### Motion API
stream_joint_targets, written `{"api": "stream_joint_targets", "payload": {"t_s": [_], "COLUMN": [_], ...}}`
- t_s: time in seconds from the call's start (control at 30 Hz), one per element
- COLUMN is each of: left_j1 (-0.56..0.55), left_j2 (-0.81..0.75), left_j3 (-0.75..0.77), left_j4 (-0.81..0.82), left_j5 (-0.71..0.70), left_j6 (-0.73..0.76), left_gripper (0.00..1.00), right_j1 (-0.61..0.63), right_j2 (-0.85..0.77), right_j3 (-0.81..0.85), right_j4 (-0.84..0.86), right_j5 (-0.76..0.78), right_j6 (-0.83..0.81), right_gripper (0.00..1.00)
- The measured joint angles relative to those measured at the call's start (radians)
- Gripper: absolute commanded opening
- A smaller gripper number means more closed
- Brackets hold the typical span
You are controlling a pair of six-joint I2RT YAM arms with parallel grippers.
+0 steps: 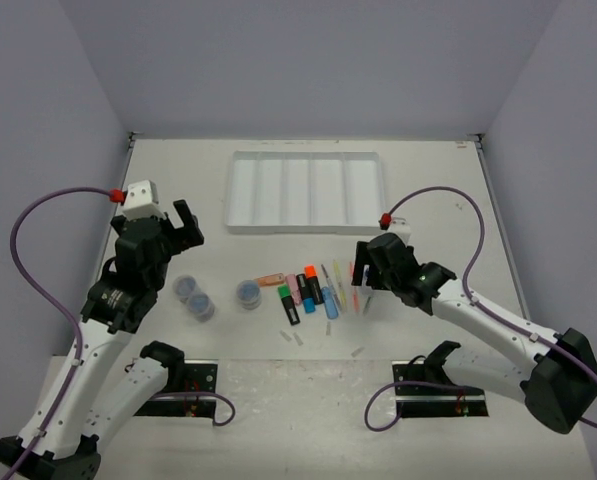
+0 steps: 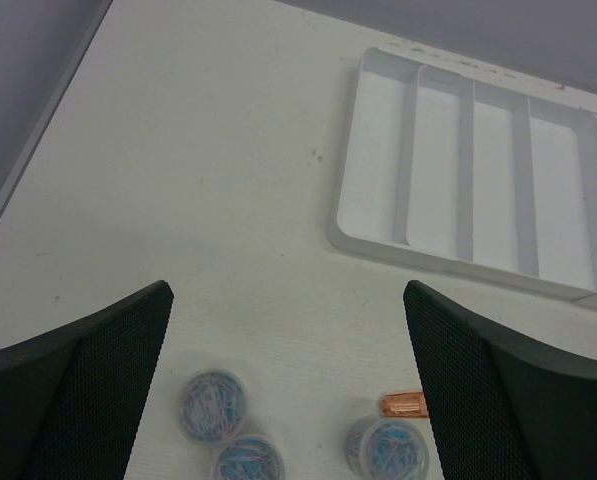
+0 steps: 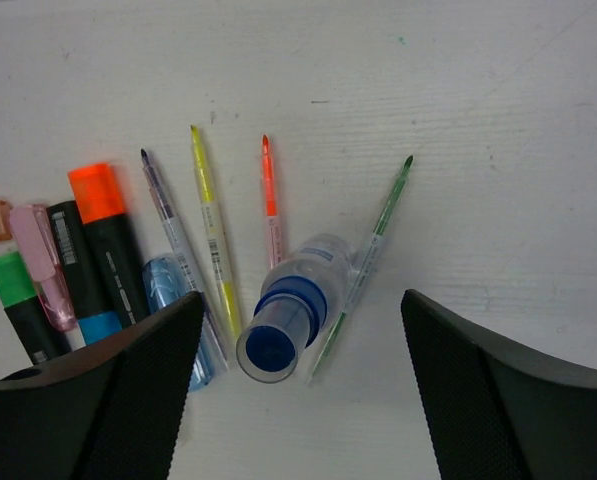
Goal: Sort the stationery into containers
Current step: Pick up the stationery from the center of the board.
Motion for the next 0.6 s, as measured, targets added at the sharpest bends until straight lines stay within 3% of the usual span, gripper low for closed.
{"api": "stream_joint_targets", "payload": {"t_s": [0.3,0.4,0.5,0.6], "left_j1": [0.000,0.000,0.000,0.000], "left_j2": [0.009,0.012,0.014,0.018], "left_j3": [-0.009,-0.010,-0.010,-0.010], "left_j4": [0.001,0.001,0.001,0.001], "left_j5": [0.035,0.043,0.051,0.057], "left_j6": [0.005,0.005,0.006,0.006], "left_gripper": [1.00,1.00,1.00,1.00], "right_j1": [0.001,0.002,0.002,0.004], "right_j2": [0.070,0.089,0.092,0.092], "right_j3": [-0.001,-0.004,-0.006,-0.006], "right_j4": [0.099,0.107,0.108,0.106], "right_j5": [0.028,0.029,0.035,0.036], "right_j6": [0.012,0.015,0.027,0.028], "right_gripper": [0.51,0.27,0.21,0.01]}}
